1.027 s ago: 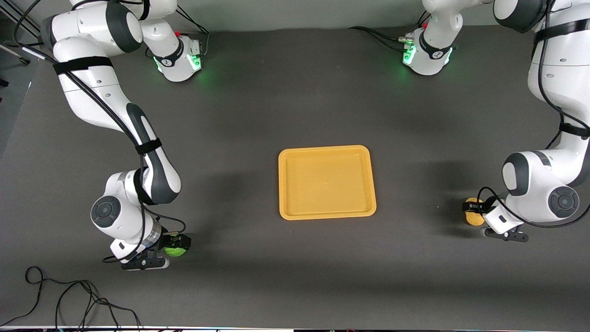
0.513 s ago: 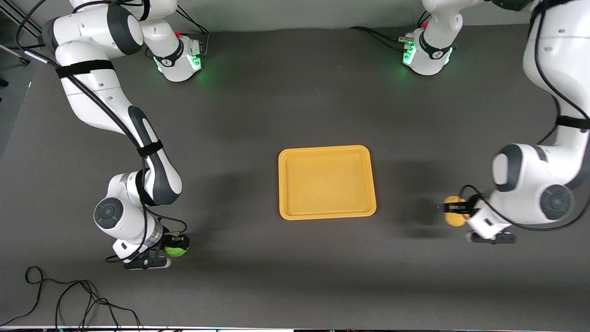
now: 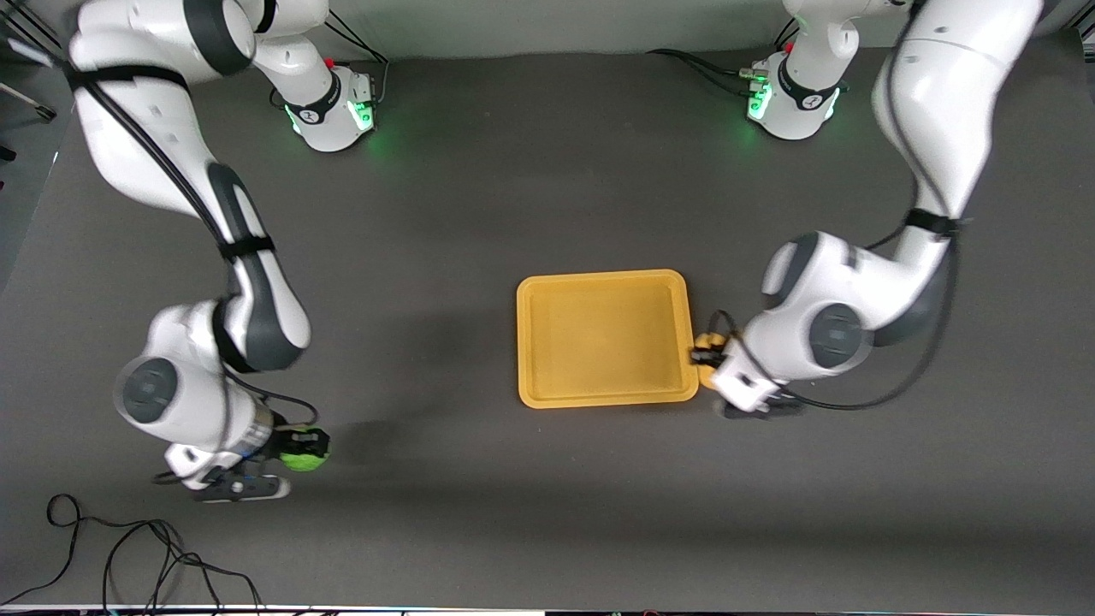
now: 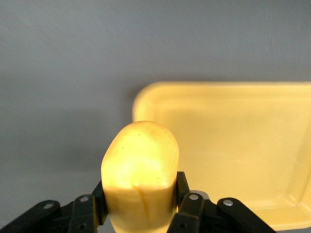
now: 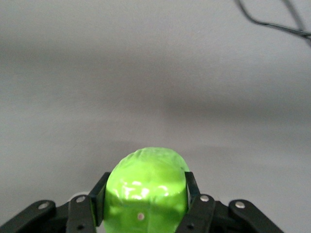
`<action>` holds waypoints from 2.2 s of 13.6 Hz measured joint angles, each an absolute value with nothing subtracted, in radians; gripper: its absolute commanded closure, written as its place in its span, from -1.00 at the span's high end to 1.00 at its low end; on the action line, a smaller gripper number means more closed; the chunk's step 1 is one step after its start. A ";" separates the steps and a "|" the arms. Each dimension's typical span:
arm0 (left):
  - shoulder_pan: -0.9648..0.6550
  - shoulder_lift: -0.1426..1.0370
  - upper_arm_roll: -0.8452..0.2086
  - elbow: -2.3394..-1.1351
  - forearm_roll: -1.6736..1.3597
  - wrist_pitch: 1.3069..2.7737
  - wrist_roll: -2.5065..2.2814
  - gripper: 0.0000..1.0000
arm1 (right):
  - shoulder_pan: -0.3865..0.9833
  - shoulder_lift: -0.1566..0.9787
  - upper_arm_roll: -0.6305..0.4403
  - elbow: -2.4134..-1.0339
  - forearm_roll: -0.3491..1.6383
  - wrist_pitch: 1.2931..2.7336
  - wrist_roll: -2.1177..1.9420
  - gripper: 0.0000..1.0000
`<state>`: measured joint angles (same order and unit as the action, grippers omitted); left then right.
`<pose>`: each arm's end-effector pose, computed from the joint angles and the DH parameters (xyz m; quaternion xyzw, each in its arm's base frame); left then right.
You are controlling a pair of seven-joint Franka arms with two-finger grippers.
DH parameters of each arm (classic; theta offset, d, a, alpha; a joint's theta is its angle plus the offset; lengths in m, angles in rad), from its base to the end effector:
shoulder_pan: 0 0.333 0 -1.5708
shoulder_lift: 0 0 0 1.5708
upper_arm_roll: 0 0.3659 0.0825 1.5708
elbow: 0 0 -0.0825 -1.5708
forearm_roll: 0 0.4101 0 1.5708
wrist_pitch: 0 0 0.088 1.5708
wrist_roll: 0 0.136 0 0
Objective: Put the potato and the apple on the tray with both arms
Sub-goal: 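Carry the potato onto the tray with the left gripper and release, then carry the apple onto the tray with the right gripper while the left gripper withdraws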
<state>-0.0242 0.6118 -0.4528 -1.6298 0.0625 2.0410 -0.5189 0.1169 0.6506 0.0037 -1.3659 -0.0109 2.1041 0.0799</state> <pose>0.6524 -0.2877 0.2795 0.9918 0.0317 -0.1098 0.0568 0.7868 0.0939 0.3441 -0.9988 -0.0225 -0.0439 0.0007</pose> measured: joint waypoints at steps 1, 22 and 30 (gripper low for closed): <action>-0.054 0.625 -0.452 -1.652 0.063 2.071 -0.548 -0.57 | 0.118 0.594 0.004 -1.365 -0.011 2.033 0.080 -0.34; 0.201 0.376 -0.426 -1.654 0.127 1.845 -0.303 1.00 | 0.379 0.121 0.015 -1.789 -0.001 1.948 0.426 -0.37; 0.398 0.133 -0.423 -1.662 0.098 1.742 0.100 0.99 | 0.748 0.620 0.017 -1.203 -0.011 1.917 0.954 -0.45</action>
